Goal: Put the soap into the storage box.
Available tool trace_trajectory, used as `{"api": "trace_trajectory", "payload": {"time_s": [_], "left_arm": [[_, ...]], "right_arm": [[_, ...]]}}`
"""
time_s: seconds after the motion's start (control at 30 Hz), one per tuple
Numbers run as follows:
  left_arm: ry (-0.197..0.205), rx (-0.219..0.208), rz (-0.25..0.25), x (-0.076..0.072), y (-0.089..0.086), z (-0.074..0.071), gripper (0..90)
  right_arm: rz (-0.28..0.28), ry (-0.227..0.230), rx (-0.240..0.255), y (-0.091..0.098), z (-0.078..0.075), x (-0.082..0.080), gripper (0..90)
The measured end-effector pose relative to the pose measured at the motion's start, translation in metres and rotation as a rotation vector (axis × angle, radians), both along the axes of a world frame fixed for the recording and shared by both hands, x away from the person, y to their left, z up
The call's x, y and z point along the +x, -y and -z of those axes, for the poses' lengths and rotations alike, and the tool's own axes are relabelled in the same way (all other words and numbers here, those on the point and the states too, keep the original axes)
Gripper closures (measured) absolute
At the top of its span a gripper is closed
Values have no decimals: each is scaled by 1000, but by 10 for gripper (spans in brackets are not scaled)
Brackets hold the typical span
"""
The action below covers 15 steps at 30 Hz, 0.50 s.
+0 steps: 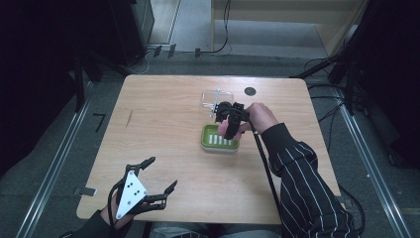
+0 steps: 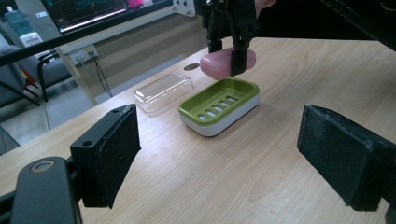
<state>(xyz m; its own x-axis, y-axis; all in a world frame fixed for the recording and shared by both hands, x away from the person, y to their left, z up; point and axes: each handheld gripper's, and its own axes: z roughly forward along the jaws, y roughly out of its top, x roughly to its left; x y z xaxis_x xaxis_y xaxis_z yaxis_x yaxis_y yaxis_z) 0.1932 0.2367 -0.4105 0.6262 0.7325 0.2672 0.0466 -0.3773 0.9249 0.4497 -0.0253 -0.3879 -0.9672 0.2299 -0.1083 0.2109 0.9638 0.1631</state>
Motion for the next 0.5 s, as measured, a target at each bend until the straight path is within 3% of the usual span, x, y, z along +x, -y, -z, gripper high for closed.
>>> {"api": "trace_trajectory", "payload": {"time_s": [0.5], "left_arm": [[0,2,-8,-2,-2,0,137]], "right_arm": [[-52,13,5,-10,12,6,387]]}}
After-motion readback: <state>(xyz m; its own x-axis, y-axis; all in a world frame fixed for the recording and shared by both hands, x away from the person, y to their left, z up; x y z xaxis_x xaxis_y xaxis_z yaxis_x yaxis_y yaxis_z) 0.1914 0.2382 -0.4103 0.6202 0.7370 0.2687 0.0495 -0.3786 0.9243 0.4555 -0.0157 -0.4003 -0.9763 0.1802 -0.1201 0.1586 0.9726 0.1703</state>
